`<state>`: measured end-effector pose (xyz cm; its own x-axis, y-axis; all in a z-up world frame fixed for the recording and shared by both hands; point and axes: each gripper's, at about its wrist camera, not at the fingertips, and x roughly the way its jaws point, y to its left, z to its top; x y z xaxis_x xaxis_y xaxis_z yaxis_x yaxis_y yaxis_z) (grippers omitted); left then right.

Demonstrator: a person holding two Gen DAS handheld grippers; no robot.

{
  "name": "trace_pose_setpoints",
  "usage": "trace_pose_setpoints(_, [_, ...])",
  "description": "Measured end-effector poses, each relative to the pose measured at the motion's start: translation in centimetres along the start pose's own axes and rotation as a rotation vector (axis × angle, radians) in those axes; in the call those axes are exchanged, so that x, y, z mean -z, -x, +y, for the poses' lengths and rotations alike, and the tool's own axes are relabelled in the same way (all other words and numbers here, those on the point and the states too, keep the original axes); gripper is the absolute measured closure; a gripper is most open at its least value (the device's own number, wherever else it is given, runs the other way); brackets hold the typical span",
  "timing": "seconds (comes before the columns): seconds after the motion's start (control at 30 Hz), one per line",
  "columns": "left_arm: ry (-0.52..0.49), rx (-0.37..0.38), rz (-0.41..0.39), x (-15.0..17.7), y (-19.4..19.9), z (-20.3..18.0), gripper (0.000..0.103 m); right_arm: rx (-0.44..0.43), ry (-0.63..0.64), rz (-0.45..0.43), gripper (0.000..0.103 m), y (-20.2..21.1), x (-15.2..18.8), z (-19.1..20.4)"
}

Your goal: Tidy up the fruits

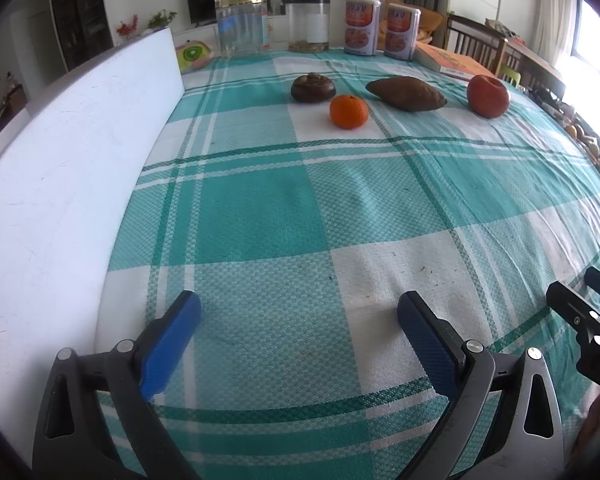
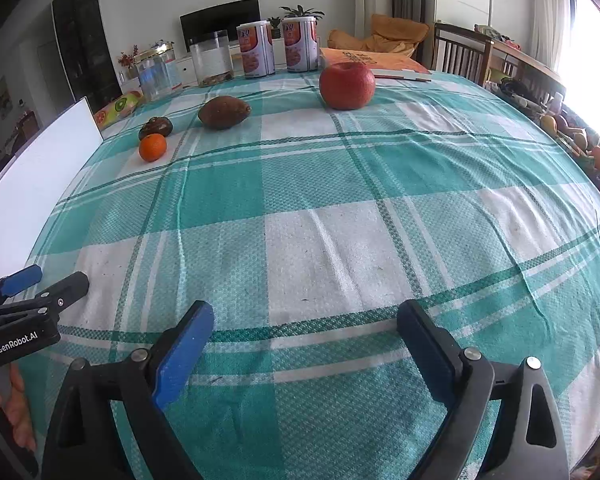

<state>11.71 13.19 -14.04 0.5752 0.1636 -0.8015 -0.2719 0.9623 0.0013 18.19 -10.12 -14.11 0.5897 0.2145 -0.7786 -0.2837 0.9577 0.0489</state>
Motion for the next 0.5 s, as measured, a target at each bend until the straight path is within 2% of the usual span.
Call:
trace_pose_setpoints(0.27, [0.022, 0.018, 0.021, -0.4, -0.1, 0.3, 0.003, 0.000, -0.001, 0.000, 0.009, 0.0, 0.0, 0.0])
trace_pose_setpoints(0.37, [0.106, 0.123, 0.041, -2.4, -0.1, 0.4, 0.004, -0.001, -0.001, 0.000, 0.009, 0.0, 0.0, -0.1])
trace_pose_setpoints(0.43, [0.150, 0.155, 0.030, -4.4, -0.2, 0.1, 0.004, -0.005, -0.001, 0.000, 0.008, 0.0, 0.0, 0.0])
trace_pose_setpoints(0.5, [0.152, 0.166, 0.010, -6.9, -1.1, -0.9, 0.004, -0.009, -0.001, 0.001, 0.008, 0.0, 0.0, 0.1])
